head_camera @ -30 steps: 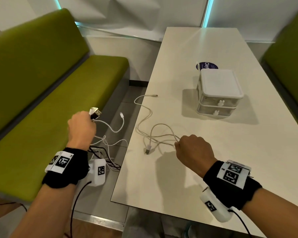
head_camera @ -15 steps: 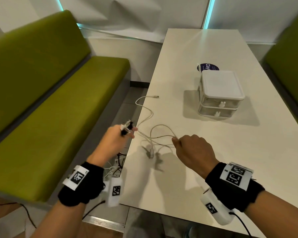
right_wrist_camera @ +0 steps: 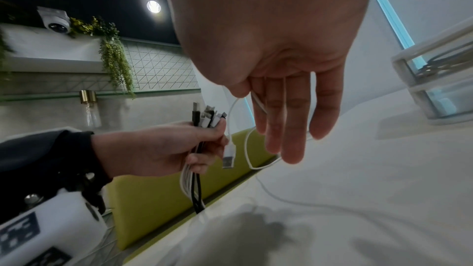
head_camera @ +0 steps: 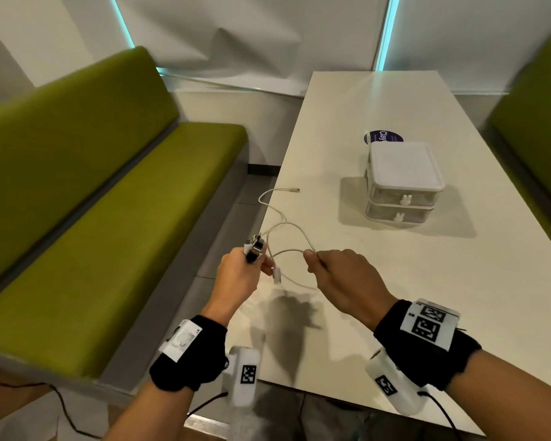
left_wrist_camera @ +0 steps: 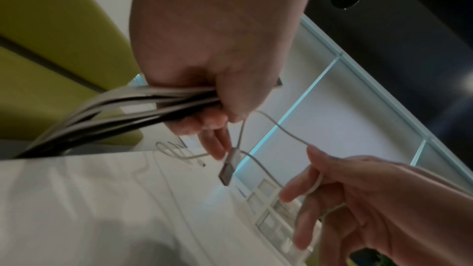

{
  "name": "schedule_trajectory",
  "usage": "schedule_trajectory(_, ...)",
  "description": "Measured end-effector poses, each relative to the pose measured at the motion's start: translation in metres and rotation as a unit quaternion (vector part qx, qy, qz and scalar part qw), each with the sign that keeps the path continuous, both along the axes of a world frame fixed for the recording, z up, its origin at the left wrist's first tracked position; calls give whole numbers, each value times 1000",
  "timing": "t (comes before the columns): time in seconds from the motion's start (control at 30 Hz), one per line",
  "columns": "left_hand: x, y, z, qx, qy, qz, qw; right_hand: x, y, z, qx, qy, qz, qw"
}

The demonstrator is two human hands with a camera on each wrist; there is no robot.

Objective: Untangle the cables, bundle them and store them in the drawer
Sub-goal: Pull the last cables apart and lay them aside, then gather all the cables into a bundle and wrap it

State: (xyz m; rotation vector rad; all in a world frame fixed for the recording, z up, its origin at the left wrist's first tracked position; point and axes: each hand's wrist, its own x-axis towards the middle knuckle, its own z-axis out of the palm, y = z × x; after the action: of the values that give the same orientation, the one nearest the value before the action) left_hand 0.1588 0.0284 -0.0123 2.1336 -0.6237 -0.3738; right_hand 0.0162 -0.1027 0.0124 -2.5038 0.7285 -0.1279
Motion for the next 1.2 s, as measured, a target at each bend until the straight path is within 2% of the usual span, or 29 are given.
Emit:
schedule_trajectory(0.1, -5, 6, 15, -20, -7, 52, 998, 3, 8, 8, -12, -8, 1, 1000)
schedule_trajectory(0.17, -7, 12, 20, -49, 21, 63, 997, 7, 9, 11, -21, -10, -2, 1000)
schedule_trajectory(0.33, -11, 18, 21, -111, 87, -14, 990, 21, 14, 8, -41, 23, 20, 999)
schedule_trajectory(0.47, -1, 21, 26, -114, 117, 9, 987, 35, 11, 6, -39, 67, 22, 997)
schedule_trajectory(0.57, 21, 24, 34, -97, 113, 49, 988, 52, 10, 15, -66, 38, 74, 994)
schedule_trajectory(0.67, 39, 22, 42, -48, 84, 25, 995, 77, 20, 30, -129, -17, 129, 983)
schedule_trajectory(0.8, 52, 29, 57, -31, 85, -40, 995, 115, 31, 36, -75, -64, 172, 980)
schedule_trajectory(0.87, 57, 39, 66, -54, 101, -43, 992, 129, 33, 38, -56, -90, 167, 980)
schedule_trajectory(1.03, 67, 65, 74, -152, 144, 27, 977, 153, 53, 40, 28, -102, 167, 980)
schedule_trajectory(1.13, 68, 78, 78, -279, 221, 75, 931, 161, 63, 45, 31, -69, 156, 985)
schedule_trajectory(1.2, 70, 83, 80, -316, 226, 99, 916, 165, 67, 49, 30, -50, 154, 986)
